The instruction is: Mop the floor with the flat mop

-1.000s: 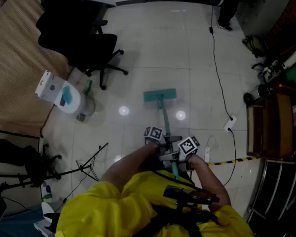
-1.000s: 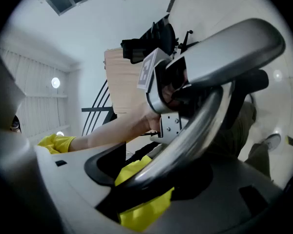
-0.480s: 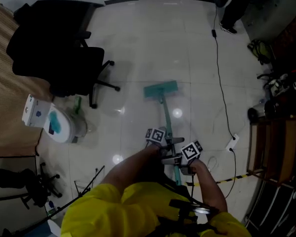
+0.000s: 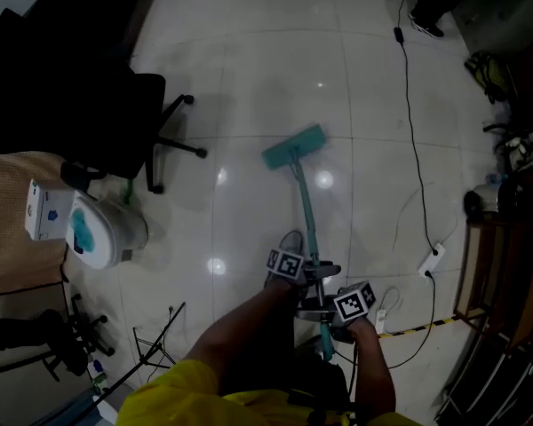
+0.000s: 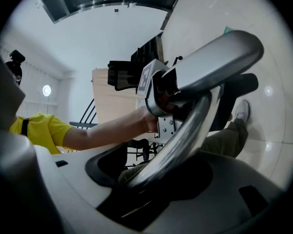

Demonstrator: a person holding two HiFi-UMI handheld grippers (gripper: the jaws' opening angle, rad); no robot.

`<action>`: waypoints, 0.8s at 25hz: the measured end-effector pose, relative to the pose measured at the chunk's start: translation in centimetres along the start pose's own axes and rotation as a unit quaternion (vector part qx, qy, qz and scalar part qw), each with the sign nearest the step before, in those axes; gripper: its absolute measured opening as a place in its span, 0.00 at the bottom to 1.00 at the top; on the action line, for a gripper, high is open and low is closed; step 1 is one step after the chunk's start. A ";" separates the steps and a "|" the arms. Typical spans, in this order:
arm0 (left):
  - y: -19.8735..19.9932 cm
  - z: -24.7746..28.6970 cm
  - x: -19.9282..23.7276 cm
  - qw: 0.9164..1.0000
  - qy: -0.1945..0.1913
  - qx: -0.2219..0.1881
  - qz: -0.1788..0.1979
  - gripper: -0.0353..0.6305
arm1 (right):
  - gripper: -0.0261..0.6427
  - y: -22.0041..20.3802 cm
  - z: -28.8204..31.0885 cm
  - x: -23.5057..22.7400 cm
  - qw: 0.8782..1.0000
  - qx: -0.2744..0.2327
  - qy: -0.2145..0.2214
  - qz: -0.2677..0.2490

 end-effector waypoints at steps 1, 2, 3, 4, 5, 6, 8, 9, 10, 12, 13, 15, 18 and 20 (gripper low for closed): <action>-0.2 0.2 0.8 1.000 0.001 0.003 -0.006 0.49 | 0.44 -0.1 0.1 -0.7 1.000 0.000 0.001 0.007; -0.2 0.3 1.6 1.000 0.005 0.004 -0.013 0.49 | 0.44 0.0 0.4 -1.4 1.000 0.003 0.003 0.014; 0.1 0.4 2.6 1.000 0.010 0.002 -0.019 0.49 | 0.44 0.4 0.6 -2.1 1.000 0.007 0.005 0.019; 0.7 0.4 3.6 1.000 0.016 -0.002 -0.023 0.49 | 0.43 1.0 0.9 -2.8 1.000 0.012 0.006 0.022; 1.4 0.3 4.4 1.000 0.021 -0.006 -0.023 0.49 | 0.42 1.7 1.2 -3.5 1.000 0.015 0.006 0.023; 2.3 0.2 5.1 0.999 0.025 -0.007 -0.019 0.49 | 0.42 2.6 1.4 -4.2 1.000 0.014 0.004 0.023; 4.7 0.1 6.2 0.999 0.037 0.000 -0.003 0.49 | 0.40 5.0 1.6 -5.6 1.000 -0.005 0.000 0.022; 6.3 0.1 6.8 0.999 0.043 0.005 0.005 0.49 | 0.39 6.6 1.5 -6.3 1.000 -0.017 -0.002 0.020; 8.2 0.2 7.3 0.999 0.048 0.008 0.013 0.49 | 0.39 8.4 1.3 -7.1 1.000 -0.026 -0.003 0.016; 12.7 0.3 8.4 0.998 0.053 0.013 0.025 0.48 | 0.38 12.7 0.7 -8.6 0.999 -0.043 -0.001 0.007; 15.2 0.4 8.9 0.998 0.055 0.016 0.030 0.47 | 0.38 15.1 0.5 -9.5 0.999 -0.050 0.002 0.004; 20.2 0.5 10.1 0.997 0.060 0.025 0.043 0.48 | 0.38 19.9 0.0 -11.2 0.998 -0.062 0.005 -0.002; 26.4 0.6 11.7 0.996 0.059 0.034 0.058 0.47 | 0.38 26.3 -0.4 -13.0 0.996 -0.083 0.009 -0.024; 29.0 0.7 12.4 0.995 0.059 0.048 0.068 0.47 | 0.37 29.1 -0.6 -13.4 0.993 -0.109 0.022 -0.027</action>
Point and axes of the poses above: the fingertips, and each gripper's own axes: z forward along the fingers, x to its left, y out of its top, the point moved 1 cm from there along -z, backward along the fingers, and after that the axes turned 3 degrees about y, right-handed, at the moved point
